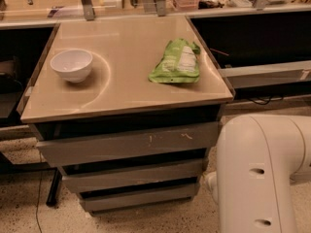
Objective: Close bottom drawer
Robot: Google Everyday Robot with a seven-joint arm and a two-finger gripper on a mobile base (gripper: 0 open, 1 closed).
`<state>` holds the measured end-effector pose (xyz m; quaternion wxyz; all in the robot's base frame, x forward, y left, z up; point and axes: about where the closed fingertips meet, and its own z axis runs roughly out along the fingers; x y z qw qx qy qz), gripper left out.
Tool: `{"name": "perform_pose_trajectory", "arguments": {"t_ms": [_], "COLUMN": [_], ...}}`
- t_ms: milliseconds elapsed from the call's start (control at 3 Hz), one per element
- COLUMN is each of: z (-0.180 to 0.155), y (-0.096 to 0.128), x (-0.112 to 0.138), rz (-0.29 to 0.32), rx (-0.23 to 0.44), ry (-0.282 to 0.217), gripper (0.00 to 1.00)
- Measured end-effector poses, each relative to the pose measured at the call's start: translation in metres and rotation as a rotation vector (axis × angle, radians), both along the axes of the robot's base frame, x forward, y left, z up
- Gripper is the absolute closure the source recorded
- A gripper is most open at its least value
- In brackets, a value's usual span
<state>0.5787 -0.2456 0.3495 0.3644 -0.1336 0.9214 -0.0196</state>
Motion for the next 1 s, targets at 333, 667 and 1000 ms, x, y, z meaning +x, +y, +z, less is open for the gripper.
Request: {"name": "perform_pose_trajectory", "arguments": {"t_ms": [333,667,1000], "z": [0.0,0.012,0.05], "y": [-0.005,-0.063,-0.13], "x": [0.0,-0.046,-0.107], "rz": [-0.009,-0.162,-0.371], "rx": [0.0,-0.005,-0.072], "ry": [0.012,0.092,0.134], "gripper": [1.0,1.0,1.0]}}
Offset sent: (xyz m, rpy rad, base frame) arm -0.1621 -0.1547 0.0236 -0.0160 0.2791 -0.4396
